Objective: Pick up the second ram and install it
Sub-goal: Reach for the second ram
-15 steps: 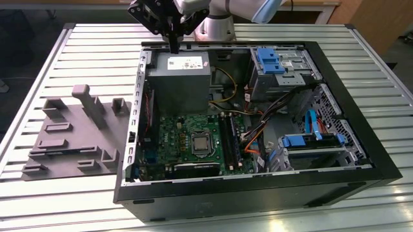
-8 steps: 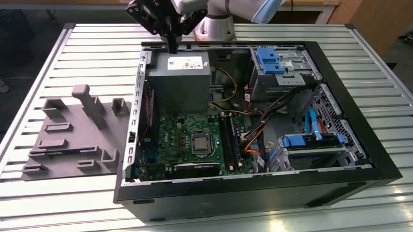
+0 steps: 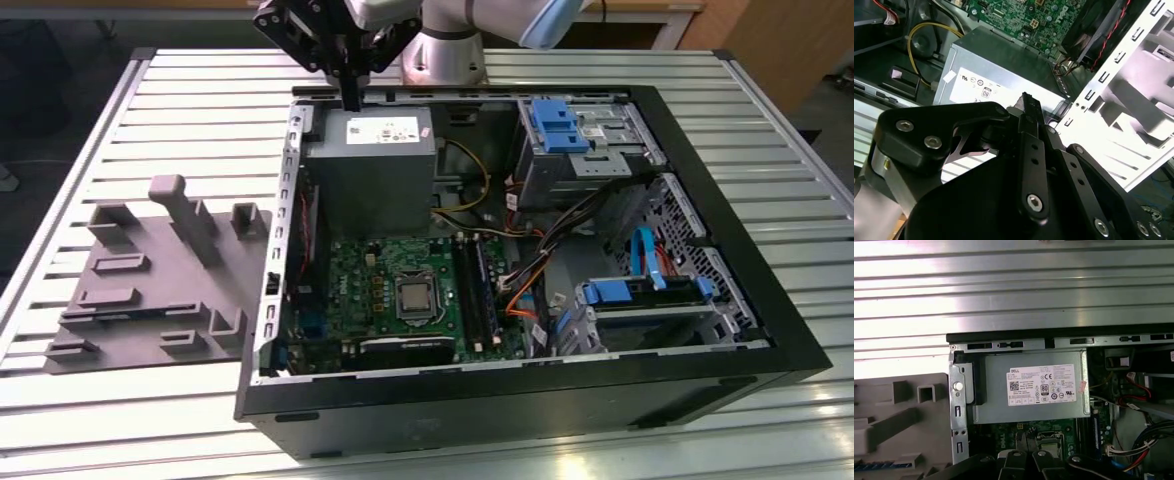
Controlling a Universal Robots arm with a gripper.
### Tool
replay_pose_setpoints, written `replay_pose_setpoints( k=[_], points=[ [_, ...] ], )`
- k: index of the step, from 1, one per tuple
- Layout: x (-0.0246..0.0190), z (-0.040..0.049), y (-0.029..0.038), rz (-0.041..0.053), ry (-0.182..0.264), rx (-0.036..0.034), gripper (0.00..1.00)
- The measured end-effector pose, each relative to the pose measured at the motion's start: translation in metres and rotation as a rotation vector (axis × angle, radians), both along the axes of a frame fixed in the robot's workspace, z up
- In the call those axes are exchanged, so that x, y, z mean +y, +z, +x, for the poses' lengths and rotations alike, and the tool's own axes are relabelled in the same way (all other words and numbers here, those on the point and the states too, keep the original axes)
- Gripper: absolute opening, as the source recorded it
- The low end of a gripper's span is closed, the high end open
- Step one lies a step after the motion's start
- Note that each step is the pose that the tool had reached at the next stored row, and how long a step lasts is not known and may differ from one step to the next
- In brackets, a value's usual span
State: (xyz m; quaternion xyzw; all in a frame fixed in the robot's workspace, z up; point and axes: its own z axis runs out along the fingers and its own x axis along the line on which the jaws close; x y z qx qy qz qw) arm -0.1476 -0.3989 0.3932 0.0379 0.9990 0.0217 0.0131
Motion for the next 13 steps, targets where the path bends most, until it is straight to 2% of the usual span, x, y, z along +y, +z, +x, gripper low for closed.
replay_pose_setpoints(
  k=[13],
  points=[
    [0.0,-0.0068,0.0,0.0,0.0,-0.0001,0.11]
  ],
)
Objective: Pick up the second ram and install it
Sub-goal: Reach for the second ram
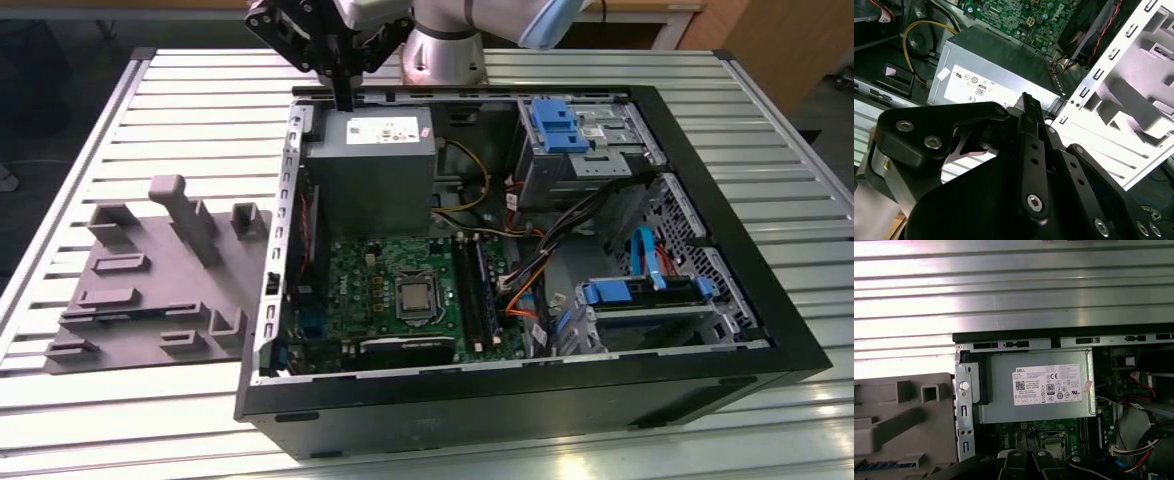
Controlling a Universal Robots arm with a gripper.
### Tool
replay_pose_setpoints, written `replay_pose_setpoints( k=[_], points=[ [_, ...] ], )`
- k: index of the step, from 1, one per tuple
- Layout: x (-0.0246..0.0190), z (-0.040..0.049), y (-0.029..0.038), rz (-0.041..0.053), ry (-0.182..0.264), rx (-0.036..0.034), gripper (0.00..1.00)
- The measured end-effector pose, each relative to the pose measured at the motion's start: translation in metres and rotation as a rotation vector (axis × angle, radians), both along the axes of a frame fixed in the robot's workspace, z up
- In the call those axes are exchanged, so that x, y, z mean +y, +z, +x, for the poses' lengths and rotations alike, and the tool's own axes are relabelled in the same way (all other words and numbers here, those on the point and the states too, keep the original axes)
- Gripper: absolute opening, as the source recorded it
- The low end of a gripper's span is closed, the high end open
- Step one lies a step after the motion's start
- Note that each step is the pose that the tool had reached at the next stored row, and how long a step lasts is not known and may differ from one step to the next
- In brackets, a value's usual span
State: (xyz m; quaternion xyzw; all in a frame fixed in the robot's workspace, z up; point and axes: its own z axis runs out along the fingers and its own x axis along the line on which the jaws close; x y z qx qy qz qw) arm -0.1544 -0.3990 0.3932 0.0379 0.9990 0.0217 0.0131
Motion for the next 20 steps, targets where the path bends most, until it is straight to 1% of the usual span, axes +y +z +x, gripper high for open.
replay_pose_setpoints(
  k=[20],
  points=[
    [0.0,-0.008,0.0,0.0,0.0,0.0,0.11]
  ],
)
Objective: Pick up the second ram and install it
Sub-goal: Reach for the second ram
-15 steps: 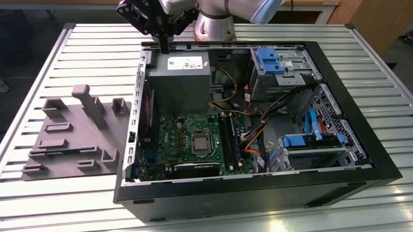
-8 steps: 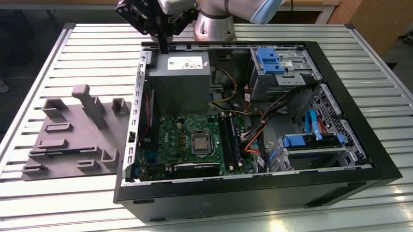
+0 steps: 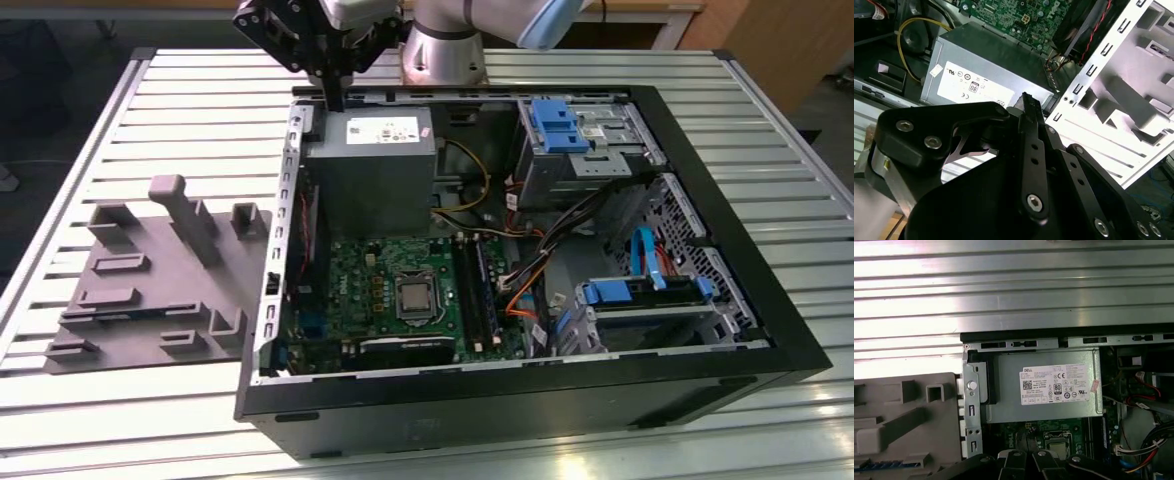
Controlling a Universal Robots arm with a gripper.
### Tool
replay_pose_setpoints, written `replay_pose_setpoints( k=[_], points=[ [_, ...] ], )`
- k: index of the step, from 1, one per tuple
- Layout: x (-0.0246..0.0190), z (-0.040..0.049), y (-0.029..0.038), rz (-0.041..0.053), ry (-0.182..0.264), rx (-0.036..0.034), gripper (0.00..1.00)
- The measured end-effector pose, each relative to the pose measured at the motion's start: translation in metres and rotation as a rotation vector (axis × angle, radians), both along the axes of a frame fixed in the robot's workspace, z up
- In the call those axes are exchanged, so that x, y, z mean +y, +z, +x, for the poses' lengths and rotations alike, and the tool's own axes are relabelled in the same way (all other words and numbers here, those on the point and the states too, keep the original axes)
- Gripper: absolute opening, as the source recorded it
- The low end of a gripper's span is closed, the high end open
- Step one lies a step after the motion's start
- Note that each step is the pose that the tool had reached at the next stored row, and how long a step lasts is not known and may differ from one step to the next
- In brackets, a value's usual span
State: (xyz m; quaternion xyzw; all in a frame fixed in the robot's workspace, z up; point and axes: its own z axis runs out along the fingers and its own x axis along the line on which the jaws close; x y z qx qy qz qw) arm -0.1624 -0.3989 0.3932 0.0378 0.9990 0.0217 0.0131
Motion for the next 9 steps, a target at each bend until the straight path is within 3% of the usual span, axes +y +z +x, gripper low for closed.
replay_pose_setpoints(
  k=[9],
  points=[
    [0.0,-0.0045,0.0,-0.0001,0.0,0.0,0.11]
  ],
)
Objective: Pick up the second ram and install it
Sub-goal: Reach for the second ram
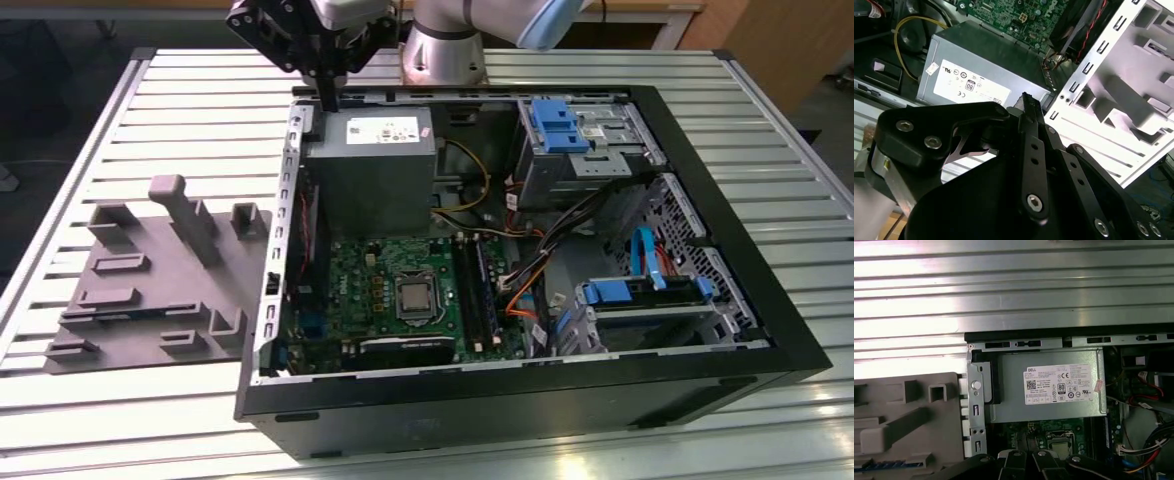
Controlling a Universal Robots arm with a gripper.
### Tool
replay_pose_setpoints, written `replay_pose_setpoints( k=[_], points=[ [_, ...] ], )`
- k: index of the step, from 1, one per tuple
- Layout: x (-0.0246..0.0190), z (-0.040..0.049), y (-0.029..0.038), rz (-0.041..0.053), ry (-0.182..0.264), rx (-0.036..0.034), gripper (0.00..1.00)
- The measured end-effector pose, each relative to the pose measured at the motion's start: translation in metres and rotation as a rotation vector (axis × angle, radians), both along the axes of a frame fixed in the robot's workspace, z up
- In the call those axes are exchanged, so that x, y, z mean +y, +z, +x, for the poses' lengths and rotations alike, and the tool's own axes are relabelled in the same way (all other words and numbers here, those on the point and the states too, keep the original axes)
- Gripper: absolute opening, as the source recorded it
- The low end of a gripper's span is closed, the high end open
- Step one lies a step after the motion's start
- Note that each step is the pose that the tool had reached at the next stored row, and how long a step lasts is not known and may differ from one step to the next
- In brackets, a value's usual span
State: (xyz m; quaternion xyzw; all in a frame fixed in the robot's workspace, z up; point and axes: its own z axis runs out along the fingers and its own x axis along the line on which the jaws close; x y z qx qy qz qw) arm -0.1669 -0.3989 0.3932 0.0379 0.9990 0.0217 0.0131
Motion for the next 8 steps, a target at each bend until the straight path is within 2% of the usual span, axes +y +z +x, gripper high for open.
replay_pose_setpoints(
  k=[8],
  points=[
    [0.0,-0.0041,0.0,0.0,0.0,0.0,0.11]
  ],
)
